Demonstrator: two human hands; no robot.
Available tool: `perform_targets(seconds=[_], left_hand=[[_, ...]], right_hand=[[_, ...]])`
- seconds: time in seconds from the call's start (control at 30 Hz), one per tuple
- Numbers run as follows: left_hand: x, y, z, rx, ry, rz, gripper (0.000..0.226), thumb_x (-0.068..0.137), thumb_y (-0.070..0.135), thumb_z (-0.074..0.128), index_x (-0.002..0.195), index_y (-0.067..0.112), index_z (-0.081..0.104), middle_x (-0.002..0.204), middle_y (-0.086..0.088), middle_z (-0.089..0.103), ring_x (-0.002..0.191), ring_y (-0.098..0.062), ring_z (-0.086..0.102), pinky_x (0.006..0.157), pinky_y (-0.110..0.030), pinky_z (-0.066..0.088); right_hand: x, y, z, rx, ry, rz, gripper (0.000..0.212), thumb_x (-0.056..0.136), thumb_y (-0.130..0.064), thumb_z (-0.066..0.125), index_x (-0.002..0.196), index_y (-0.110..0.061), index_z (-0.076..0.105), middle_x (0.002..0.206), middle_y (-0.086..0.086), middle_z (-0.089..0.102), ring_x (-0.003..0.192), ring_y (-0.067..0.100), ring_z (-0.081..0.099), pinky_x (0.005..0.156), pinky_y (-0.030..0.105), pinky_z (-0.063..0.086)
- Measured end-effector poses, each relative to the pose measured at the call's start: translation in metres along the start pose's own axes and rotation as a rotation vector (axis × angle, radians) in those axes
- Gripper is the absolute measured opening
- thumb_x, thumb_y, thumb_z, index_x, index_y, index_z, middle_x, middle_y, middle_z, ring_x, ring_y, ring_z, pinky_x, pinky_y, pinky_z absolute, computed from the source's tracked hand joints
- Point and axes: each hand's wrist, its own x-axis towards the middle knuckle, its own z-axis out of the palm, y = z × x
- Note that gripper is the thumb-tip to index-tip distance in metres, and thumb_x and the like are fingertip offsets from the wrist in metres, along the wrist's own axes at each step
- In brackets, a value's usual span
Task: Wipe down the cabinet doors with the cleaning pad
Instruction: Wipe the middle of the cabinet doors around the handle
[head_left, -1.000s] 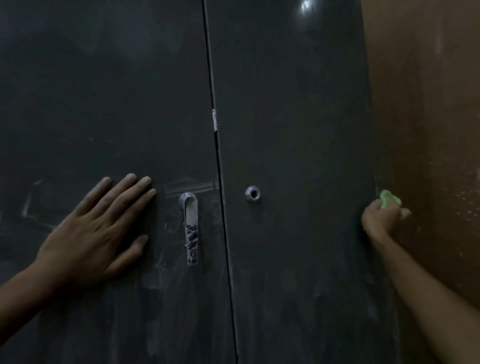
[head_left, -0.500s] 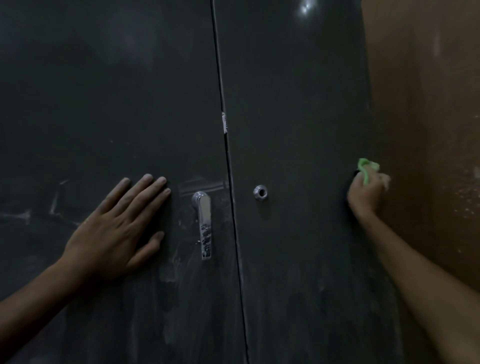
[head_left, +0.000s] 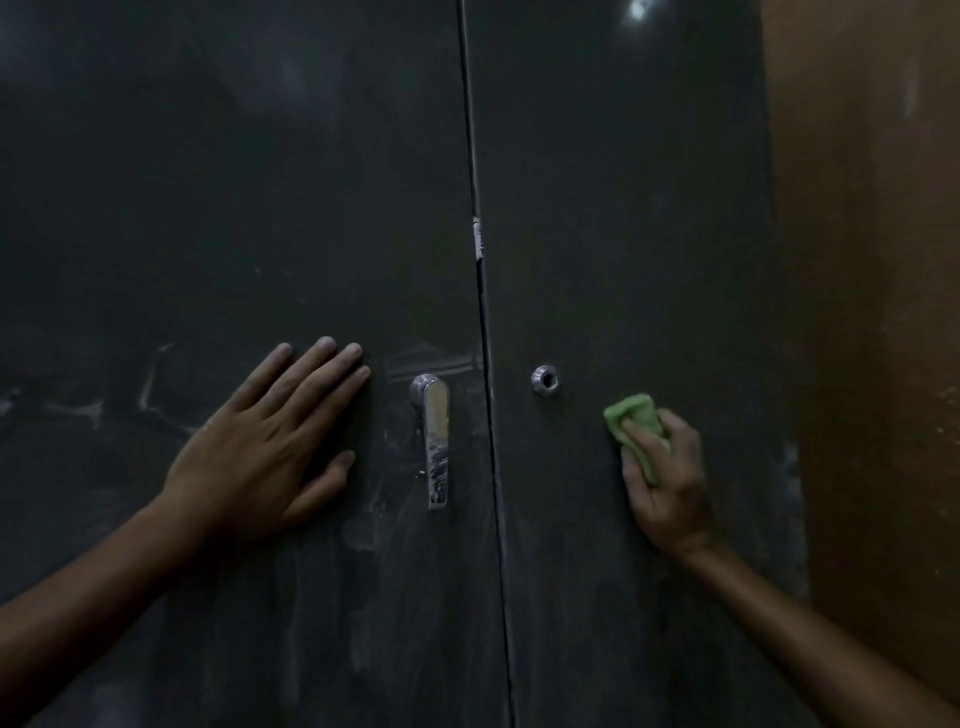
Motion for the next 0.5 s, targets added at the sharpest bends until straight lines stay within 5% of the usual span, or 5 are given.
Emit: perform_targets(seconds=[0.07,0.17,0.23,0.37,0.5], left_hand=[[0.000,0.001,0.001,0.002,0.009,0.001,0.081,0.100,0.053,0.037,0.165,0.007,0.024,0.175,-0.010,0.015,0.162,-0.028,0.014,0.130,-0.055,0.016],[0.000,0.000,0.002,0.008,0.007,0.001,0.081,0.100,0.054,0.037,0.166,0.008,0.022,0.176,-0.010,0.013,0.163,-0.028,0.013,0.131,-0.053,0.013],[0.000,-0.001,0.002,0.006,0.001,-0.001,0.081,0.101,0.054,0.036,0.166,0.009,0.021,0.176,-0.009,0.012,0.163,-0.027,0.012,0.131,-0.053,0.012],[0.000,-0.001,0.002,0.009,-0.005,0.004,0.081,0.101,0.054,0.037,0.166,0.009,0.020,0.176,-0.009,0.011,0.163,-0.027,0.011,0.131,-0.053,0.014],[0.001,0.002,0.002,0.011,0.005,0.000,0.081,0.102,0.055,0.035,0.166,0.009,0.020,0.175,-0.011,0.013,0.163,-0.027,0.012,0.131,-0.052,0.013]], right_hand=[[-0.009,0.008,-0.005,-0.055,-0.019,-0.070,0.033,0.096,-0.027,0.054,0.128,-0.018,0.061,0.126,0.019,0.053,0.105,0.039,0.052,0.091,0.049,0.048],[0.034,-0.002,-0.001,-0.039,0.157,0.270,0.035,0.096,-0.027,0.051,0.124,-0.011,0.063,0.119,0.021,0.052,0.106,0.039,0.051,0.090,0.044,0.046],[0.058,-0.035,0.012,-0.025,0.180,0.304,0.033,0.097,-0.027,0.053,0.125,-0.013,0.063,0.119,0.020,0.051,0.107,0.036,0.050,0.089,0.042,0.046],[0.016,-0.084,0.025,0.116,0.021,-0.052,0.039,0.096,-0.027,0.059,0.135,-0.022,0.058,0.129,0.017,0.050,0.109,0.034,0.056,0.090,0.043,0.052],[-0.023,-0.073,-0.003,0.056,-0.220,-0.524,0.042,0.087,-0.024,0.067,0.128,-0.020,0.059,0.128,0.017,0.050,0.090,0.037,0.064,0.073,0.049,0.054]])
